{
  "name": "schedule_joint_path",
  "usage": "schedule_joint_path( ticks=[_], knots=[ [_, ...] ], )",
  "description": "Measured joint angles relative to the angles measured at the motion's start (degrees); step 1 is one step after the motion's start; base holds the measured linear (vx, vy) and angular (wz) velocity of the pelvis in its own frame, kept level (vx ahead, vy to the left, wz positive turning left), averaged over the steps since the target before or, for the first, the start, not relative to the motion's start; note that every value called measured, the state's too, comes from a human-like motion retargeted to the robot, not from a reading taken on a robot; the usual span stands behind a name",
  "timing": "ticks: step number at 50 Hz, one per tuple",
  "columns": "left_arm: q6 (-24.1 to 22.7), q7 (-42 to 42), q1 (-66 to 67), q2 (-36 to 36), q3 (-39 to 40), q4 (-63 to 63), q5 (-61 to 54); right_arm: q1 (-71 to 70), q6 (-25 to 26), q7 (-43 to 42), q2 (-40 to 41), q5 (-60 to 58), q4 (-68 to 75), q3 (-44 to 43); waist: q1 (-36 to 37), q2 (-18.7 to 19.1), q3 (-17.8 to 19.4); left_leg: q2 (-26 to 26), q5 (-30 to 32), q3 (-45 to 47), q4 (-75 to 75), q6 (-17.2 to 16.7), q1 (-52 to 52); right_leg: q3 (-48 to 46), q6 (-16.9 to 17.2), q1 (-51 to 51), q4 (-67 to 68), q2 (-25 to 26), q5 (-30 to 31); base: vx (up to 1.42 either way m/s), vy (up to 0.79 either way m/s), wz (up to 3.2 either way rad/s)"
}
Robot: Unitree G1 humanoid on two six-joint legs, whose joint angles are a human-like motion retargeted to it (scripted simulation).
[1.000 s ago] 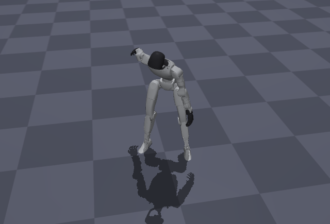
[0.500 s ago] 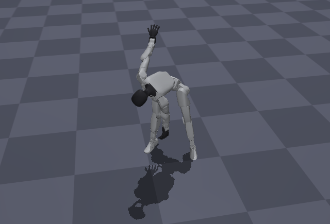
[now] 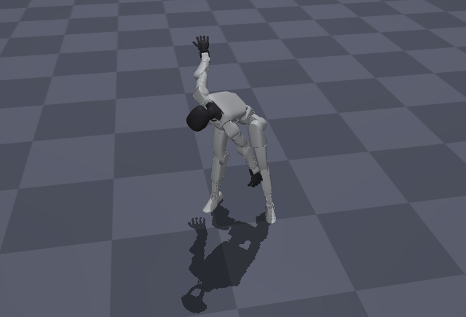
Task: Upper body actions
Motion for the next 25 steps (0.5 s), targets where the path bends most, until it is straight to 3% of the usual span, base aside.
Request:
schedule_joint_path(
  ticks=[8,17,25],
  knots=[
    [1.0,1.1,21.2,4.5,-6.3,4.3,-2.2,-9.2,5.6,2.1,-6.0,-16.8,0.0,5.2,9.5,9.0,0.0,-3.0,0.1,-5.0,0.3,0.9,6.4,-4.5,0.1,10.7,0.6,-4.2,-2.3,0.45,-0.01,0.80],
    [2.8,1.9,50.7,4.8,9.5,7.1,-6.2,-13.6,6.0,5.2,-11.0,-26.8,-0.5,7.1,22.9,20.7,0.0,-8.5,0.3,-11.7,1.4,2.9,9.3,-10.9,1.2,21.1,1.2,-11.3,-5.9,0.59,0.03,1.03],
    [2.2,4.3,65.1,4.8,21.5,6.9,-3.7,-11.4,4.5,7.5,-13.8,-28.1,-4.2,5.8,32.8,32.8,0.0,-15.0,3.0,-20.4,1.2,3.8,4.6,-18.3,2.9,25.7,0.6,-18.3,-8.1,0.46,-0.11,1.48]
  ],
)
